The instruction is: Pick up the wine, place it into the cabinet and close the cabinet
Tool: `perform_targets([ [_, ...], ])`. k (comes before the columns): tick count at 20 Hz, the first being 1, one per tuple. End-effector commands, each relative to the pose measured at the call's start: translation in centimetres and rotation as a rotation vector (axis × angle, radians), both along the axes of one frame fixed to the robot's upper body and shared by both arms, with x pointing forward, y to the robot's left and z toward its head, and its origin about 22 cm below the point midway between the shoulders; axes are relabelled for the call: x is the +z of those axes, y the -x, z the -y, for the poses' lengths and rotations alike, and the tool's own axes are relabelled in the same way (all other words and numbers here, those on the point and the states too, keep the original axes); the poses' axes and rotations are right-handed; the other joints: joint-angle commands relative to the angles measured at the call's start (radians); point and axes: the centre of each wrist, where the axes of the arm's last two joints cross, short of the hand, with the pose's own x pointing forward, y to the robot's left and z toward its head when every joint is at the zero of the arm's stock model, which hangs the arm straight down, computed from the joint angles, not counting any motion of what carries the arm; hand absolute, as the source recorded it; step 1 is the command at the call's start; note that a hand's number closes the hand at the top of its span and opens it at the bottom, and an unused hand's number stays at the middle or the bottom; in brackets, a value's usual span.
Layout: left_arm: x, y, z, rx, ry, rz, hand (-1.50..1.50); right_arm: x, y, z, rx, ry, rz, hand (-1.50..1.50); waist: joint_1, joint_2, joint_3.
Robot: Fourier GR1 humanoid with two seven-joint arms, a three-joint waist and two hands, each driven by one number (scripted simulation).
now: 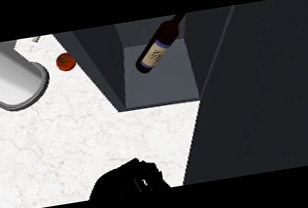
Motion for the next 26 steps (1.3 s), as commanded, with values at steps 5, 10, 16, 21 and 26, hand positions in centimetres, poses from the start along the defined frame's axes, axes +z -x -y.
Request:
perform_targets([
  [5,0.5,2.4,-5.7,-0.051,-0.011,0.002,1.5,-0.5,1.4,-1.9,0.281,0.024,-0.026,1.5,0.008,0.0,-0.001],
  [10,1.0,2.2,-10.2,-0.041,0.017,0.041,1.5,-0.8,2.0,-4.9,0.418,0.054,-0.099,1.5,0.022,-0.004,-0.005],
  [16,1.3,1.4,-15.8,0.049,-0.019,0.073,1.5,-0.5,1.6,-9.2,0.45,0.111,-0.115,1.5,0.015,-0.002,-0.003],
  [21,2.6,1.7,-20.0,0.012,-0.004,0.071,1.5,-0.3,0.5,-14.1,0.434,0.162,-0.081,1.5,0.036,-0.005,-0.005],
  [26,3.4,1.1,-22.9,-0.024,-0.013,0.072,1.5,-1.0,-2.7,-18.2,0.336,0.177,-0.01,1.5,0.037,0.003,-0.003],
])
